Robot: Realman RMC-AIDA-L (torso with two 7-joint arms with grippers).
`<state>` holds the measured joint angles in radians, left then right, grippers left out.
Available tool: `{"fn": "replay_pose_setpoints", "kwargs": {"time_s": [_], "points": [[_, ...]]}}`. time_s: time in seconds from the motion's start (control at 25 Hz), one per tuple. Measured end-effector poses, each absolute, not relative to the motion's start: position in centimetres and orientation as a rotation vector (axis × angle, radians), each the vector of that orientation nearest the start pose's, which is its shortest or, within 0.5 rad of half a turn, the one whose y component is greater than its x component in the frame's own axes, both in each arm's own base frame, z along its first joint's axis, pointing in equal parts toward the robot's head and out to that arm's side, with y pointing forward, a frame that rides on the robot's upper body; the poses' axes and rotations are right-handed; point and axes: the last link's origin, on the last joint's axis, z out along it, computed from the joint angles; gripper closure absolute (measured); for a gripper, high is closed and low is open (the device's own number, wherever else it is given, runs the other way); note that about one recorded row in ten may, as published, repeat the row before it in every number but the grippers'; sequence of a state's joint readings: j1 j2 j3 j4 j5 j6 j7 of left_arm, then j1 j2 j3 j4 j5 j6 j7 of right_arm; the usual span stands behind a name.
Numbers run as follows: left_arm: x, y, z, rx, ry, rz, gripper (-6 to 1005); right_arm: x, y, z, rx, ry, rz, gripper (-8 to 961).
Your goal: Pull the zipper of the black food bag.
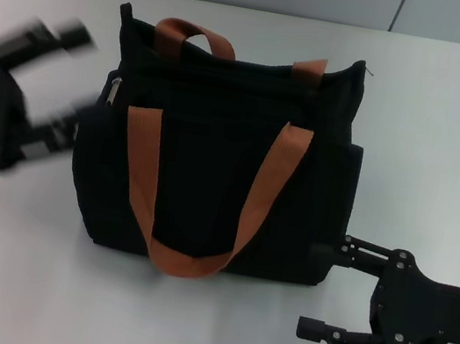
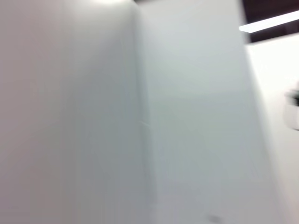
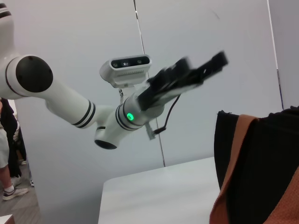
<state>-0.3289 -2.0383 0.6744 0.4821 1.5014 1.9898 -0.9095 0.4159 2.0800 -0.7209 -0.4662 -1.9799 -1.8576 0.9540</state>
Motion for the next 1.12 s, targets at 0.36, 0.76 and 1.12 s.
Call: {"fn": "replay_pose_setpoints", "kwargs": {"time_s": [0.36,0.76,1.12], "points": [[-30.9,28.2,7.0,-2.405,-0.246,-0.974,200,27.1,24.4,-2.5,-2.899,0.275,1.032,137],[-30.7,30.5,4.5,-2.507,-0.278,-0.785,201,27.2,24.2,-2.4,-2.898,0.276,1.035,137],[-30.3,32.1,3.9,-2.472,-0.189,-0.707,216,27.2,24.2,-2.3,-2.895,0.284,1.039,137]]}}
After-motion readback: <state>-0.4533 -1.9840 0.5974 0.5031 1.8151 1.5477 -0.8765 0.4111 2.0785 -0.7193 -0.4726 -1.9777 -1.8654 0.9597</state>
